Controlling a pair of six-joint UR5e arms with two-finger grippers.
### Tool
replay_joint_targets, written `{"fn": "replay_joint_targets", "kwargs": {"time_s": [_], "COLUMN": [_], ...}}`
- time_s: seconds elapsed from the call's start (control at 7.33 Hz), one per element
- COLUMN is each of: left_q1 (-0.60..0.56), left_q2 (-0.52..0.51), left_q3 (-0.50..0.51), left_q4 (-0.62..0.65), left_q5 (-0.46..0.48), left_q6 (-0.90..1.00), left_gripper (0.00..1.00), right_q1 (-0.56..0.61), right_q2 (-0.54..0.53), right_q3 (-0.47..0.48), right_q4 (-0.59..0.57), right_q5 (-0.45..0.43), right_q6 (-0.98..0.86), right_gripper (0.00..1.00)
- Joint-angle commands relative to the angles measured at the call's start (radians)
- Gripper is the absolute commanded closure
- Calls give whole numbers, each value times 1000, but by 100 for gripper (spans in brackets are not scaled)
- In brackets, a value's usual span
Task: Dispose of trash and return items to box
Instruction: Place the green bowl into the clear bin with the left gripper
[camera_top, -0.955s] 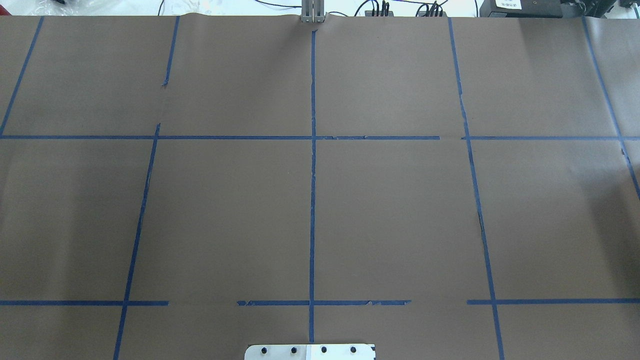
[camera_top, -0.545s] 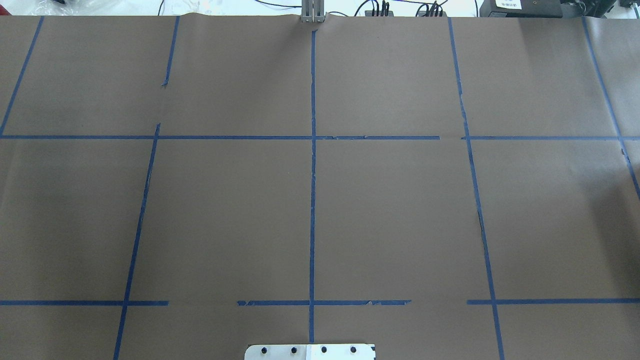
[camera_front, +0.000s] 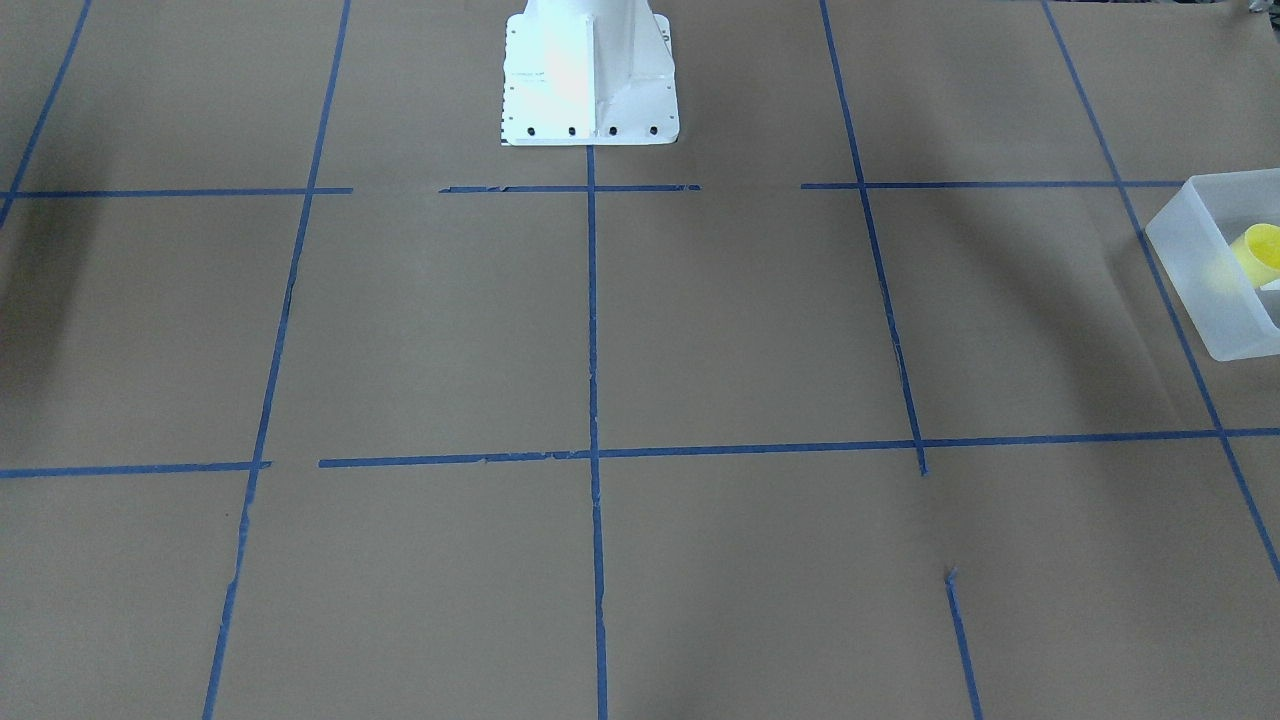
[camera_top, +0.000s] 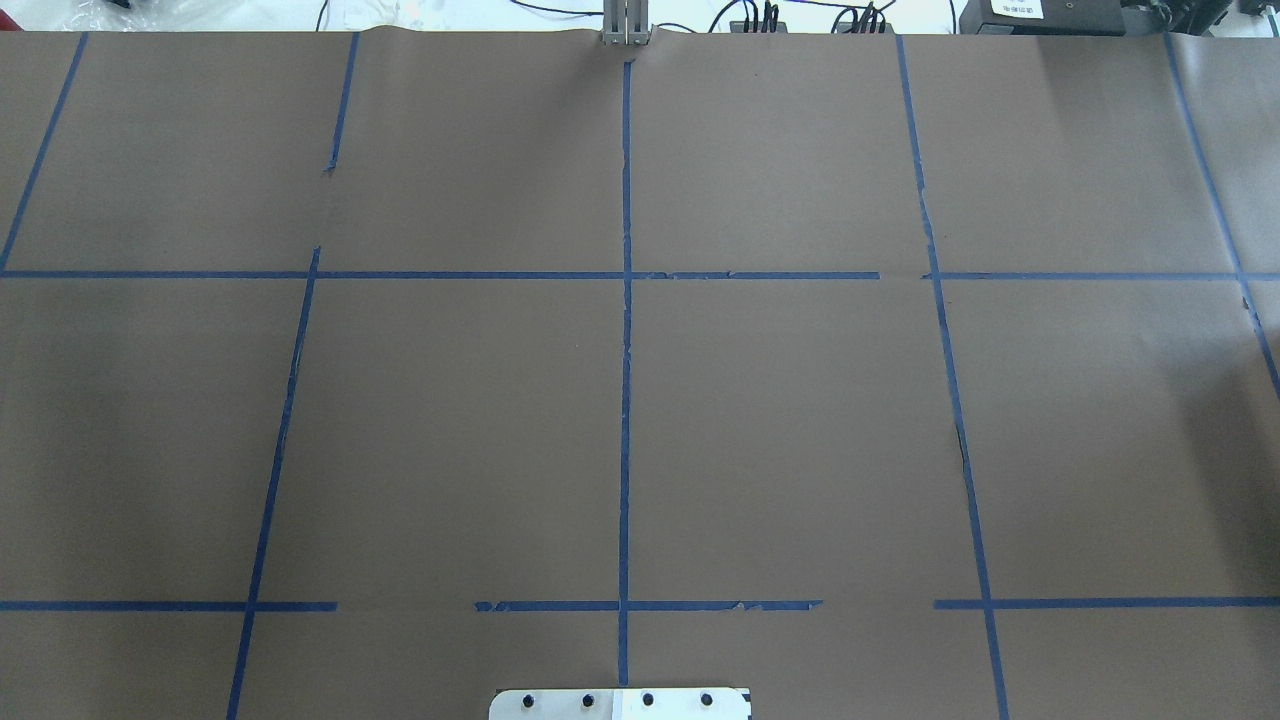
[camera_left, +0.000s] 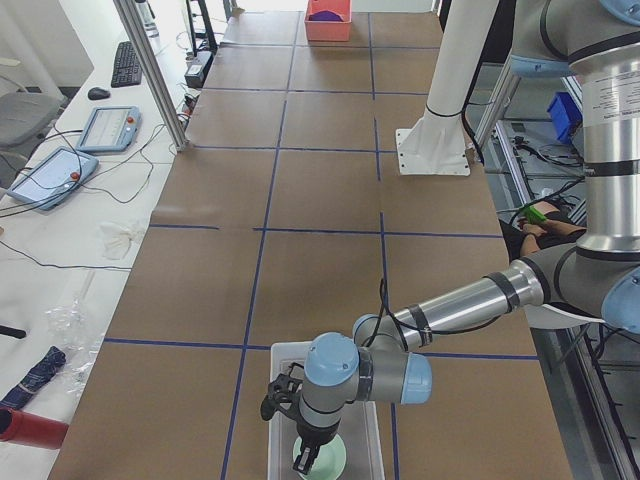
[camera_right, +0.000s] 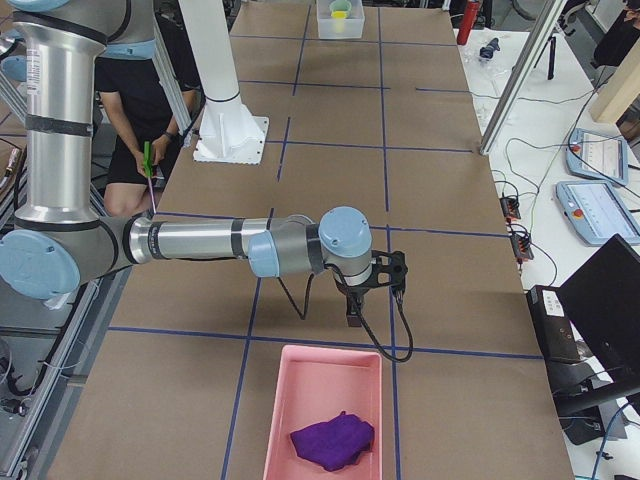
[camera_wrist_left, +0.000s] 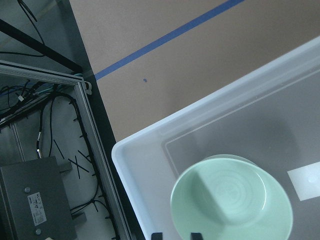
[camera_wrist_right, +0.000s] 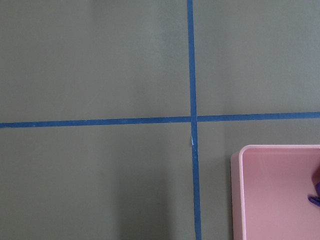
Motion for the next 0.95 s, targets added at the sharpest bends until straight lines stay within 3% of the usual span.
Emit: {"fn": "replay_joint_targets", "kwargs": {"time_s": [0.0,0.14,0.27,0.55,0.82], "left_q1": [-4,-21,-21,-18,61], "left_q2": [-7,-16,-19,-18,-24], "left_q3": [-10,-45,-92,-177,-237], "left_q4": [0,0,14,15,61], "left_q5": [-4,-18,-100,-182,-269], "left_q6": [-23,-61,-125,-353,-479], "left_gripper": [0,0,0,0,0], "right_q1": [0,0,0,-1,-2], "right_q2": [-3,-3,-4,-6,-6], "right_q3": [1,1,0,-2,-2], "right_q4": [3,4,6,4,6], "right_q5": [2,2,2,23,32], "right_q6": [0,0,0,3,3], "right_gripper": [0,0,0,0,0]}}
